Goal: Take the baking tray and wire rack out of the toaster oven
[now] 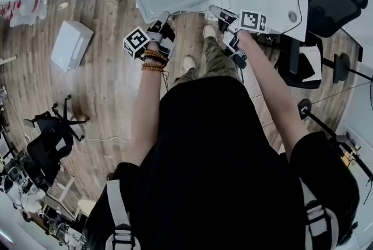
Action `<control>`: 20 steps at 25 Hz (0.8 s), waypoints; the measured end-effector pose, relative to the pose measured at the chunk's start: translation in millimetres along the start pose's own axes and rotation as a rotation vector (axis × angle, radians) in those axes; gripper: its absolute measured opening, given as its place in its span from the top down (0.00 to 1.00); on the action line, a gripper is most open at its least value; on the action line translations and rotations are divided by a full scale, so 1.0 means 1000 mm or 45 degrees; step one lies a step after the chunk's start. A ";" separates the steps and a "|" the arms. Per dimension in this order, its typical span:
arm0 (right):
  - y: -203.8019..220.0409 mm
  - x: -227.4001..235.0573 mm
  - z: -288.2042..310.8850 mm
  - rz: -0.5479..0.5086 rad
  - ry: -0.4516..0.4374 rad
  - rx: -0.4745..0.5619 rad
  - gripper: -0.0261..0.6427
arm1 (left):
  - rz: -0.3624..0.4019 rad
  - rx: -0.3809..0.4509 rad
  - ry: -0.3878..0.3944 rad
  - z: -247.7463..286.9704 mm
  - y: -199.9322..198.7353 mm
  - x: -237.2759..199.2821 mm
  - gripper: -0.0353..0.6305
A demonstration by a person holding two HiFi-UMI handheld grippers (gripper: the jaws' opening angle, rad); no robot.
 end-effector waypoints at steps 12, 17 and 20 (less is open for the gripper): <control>0.010 0.002 0.055 0.056 -0.007 -0.174 0.88 | -0.077 0.054 0.021 -0.021 -0.028 -0.026 0.90; -0.002 -0.003 0.084 0.022 -0.021 -0.223 0.88 | -0.067 0.144 -0.034 -0.027 -0.047 -0.041 0.90; -0.012 -0.001 0.097 0.023 -0.018 -0.237 0.88 | -0.056 0.157 -0.052 -0.019 -0.057 -0.045 0.90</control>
Point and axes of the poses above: the fingertips, and each gripper's own axes: z forward along the fingers, x to its right, y out of its underside, the point moved 5 cm from there along -z, backward along the fingers, and after that the axes turned 11 degrees about y, right-handed, at the moved point
